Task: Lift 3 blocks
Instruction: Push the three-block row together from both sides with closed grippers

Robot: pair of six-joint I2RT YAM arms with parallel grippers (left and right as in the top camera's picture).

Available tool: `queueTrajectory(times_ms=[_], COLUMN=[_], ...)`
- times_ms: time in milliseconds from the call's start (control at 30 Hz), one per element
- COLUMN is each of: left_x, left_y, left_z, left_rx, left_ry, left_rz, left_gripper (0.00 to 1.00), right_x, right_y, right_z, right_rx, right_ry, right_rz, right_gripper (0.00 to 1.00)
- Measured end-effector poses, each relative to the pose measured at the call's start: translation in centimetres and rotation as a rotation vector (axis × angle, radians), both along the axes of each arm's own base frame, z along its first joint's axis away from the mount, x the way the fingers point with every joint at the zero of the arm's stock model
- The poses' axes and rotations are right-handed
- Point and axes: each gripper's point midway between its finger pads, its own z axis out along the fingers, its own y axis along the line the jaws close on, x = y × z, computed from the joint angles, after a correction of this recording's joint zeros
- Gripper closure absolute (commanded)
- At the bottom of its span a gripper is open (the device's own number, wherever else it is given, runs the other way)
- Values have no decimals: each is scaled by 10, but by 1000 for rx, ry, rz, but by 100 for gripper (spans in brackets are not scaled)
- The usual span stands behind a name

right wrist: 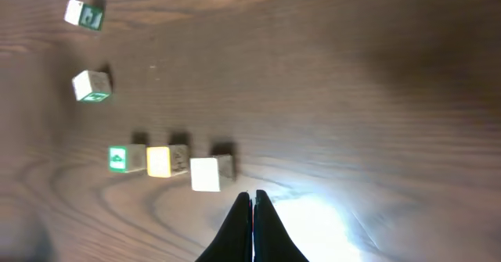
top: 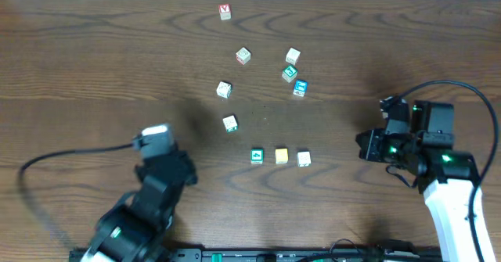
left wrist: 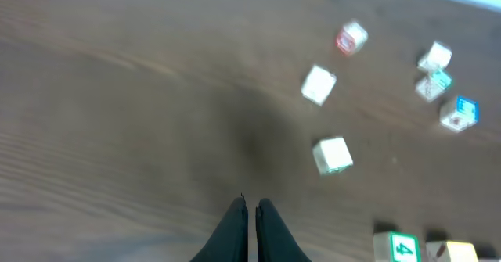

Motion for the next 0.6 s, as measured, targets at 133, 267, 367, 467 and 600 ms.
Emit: queueTrajectory(times_ms=[133,267,367,467,600], left_x=[17,26,30,29,16], left_y=[-18,-36,-50,-59,-60], left_z=[-41,-68,-79,-94,-119], left_rx=[-29,-65,-93,-115,-118], left_ry=[133,224,254,290,363], left_rz=[-58,-128,-183,-220,-240], left_gripper=[93,92,93,93,93], right_x=[-3,-8,-8,-7,-7], right_y=[12,19,22,27,34], right_z=[-24,-50,-63,-74,-87], right_rx=[49,66,64,56,27], right_ry=[73,145,162,176,195], right_rz=[31,51,65,81,112], right_gripper=[99,99,99,99,99])
